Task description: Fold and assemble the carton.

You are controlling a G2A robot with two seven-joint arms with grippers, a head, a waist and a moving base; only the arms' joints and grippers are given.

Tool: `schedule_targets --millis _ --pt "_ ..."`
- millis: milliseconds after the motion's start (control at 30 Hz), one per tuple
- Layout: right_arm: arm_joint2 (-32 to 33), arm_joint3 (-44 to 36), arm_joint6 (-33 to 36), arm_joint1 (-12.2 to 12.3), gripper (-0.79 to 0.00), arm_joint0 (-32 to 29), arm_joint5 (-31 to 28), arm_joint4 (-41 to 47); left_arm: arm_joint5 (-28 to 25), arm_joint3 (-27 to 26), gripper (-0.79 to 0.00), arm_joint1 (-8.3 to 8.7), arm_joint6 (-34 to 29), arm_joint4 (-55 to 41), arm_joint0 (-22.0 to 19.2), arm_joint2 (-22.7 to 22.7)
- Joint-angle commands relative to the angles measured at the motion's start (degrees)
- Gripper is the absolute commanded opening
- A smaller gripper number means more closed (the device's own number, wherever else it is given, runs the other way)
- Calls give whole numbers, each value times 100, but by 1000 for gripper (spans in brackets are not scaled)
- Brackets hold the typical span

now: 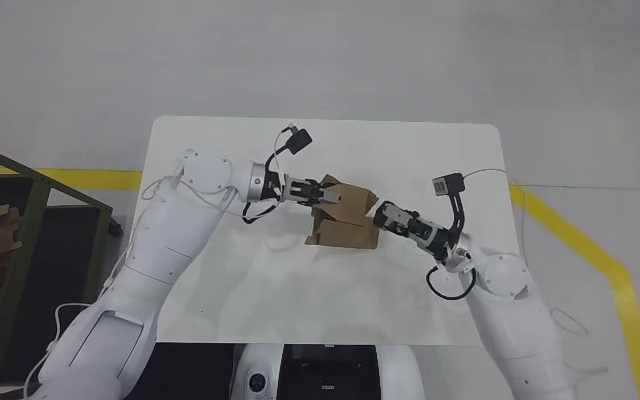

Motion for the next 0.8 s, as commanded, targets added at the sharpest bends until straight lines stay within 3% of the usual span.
schedule_targets --millis 0,333,767 --pt "-34 181 200 10 0 106 -76 65 -32 27 -785 -1 -82 -59 -24 30" --pt "-335 745 693 35 0 521 -306 93 -166 137 -785 -4 -381 -387 -140 147" --pt "-749 1333 1202 -5 0 923 -457 1126 -244 205 -785 18 -431 -530 -214 202"
